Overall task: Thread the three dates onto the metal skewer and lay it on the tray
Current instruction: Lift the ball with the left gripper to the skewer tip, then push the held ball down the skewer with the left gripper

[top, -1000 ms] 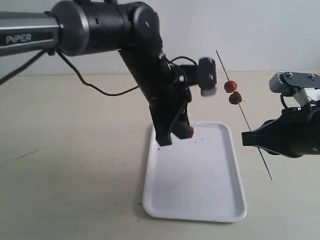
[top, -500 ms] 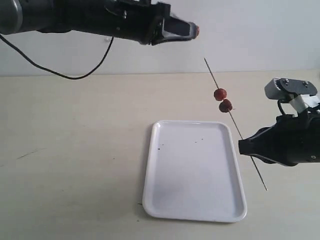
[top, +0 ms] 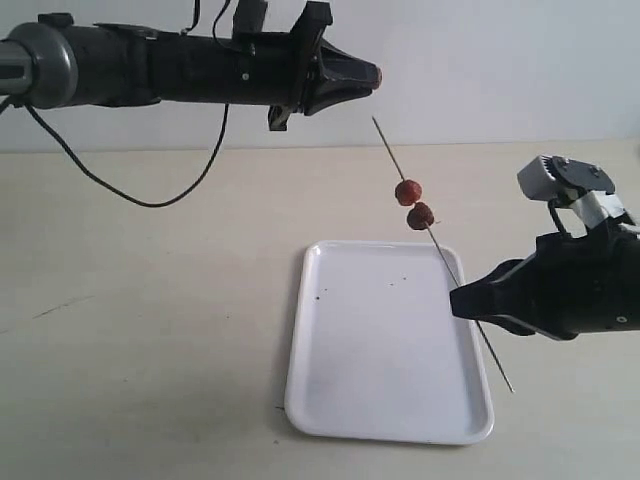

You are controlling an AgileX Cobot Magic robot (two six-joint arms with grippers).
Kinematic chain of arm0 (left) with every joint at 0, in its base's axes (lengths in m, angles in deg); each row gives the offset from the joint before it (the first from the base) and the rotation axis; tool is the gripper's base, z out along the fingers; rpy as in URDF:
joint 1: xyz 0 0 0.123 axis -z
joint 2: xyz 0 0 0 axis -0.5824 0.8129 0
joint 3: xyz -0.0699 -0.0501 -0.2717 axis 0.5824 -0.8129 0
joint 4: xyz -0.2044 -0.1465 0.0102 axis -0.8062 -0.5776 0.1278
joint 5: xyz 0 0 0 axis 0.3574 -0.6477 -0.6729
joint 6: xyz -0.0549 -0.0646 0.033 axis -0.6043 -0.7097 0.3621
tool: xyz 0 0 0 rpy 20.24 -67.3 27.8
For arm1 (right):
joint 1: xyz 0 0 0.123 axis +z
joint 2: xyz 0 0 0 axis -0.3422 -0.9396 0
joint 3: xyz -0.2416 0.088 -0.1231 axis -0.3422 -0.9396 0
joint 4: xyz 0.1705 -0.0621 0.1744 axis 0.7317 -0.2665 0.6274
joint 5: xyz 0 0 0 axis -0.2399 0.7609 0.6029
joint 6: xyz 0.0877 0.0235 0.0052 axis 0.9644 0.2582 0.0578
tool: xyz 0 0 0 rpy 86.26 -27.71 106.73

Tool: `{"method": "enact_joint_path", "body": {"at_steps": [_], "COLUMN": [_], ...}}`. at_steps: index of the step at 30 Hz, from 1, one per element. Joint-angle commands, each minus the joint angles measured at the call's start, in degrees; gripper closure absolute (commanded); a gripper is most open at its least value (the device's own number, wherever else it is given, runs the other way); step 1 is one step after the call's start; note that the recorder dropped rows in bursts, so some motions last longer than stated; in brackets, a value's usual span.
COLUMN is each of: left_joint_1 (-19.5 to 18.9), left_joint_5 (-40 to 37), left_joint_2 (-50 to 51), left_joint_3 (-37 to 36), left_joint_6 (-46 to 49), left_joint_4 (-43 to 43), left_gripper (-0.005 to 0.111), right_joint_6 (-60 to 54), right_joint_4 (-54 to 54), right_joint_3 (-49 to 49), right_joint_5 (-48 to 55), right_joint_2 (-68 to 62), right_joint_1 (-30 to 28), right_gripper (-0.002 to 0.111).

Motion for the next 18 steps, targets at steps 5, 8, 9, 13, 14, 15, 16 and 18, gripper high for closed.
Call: {"method": "enact_joint_path", "body": {"at_steps": [5,8,9,13,14,15,16,18], "left_joint_1": [-2.1,-2.6,-2.6,-2.6,-2.6,-2.6,-2.6,-2.5], "left_joint_5": [1.0,0.9,0.9,0.3,-0.4,-1.0,-1.4,-2.4], "left_joint_2": [3.3,4.1,4.2,4.2,4.2,4.2,4.2,4.2], "left_joint_3": [0.0,0.0,0.0,0.0,0.0,0.0,0.0,0.0], "left_joint_6": [-2.6,-2.9,-2.9,-3.0,-3.0,-3.0,-3.0,-3.7], "left_joint_4": [-4.6,-4.6,-4.6,-4.8,-5.5,-5.7,-5.9,-6.1], "left_gripper": [0.093,0.093,0.093,0.093,0.093,0.093,0.093,0.093], "right_joint_6": [-0.8,-0.8,-0.8,-1.3,-1.6,-1.7,-1.7,-1.8], "right_joint_4": [0.9,0.9,1.0,1.0,1.0,1.0,1.0,1.0], "right_joint_3": [-0.2,-0.2,-0.2,-0.2,-0.2,-0.2,-0.2,-0.2], "right_joint_5": [1.7,1.7,1.7,2.9,3.1,3.1,3.1,3.1], "right_joint_2": [0.1,0.1,0.1,0.1,0.1,0.1,0.1,0.1], "right_joint_1": [-0.1,-0.1,-0.1,-0.1,-0.1,-0.1,-0.1,-0.1], "right_gripper": [0.108,0.108,0.108,0.108,0.108,0.108,0.108,0.108]}}
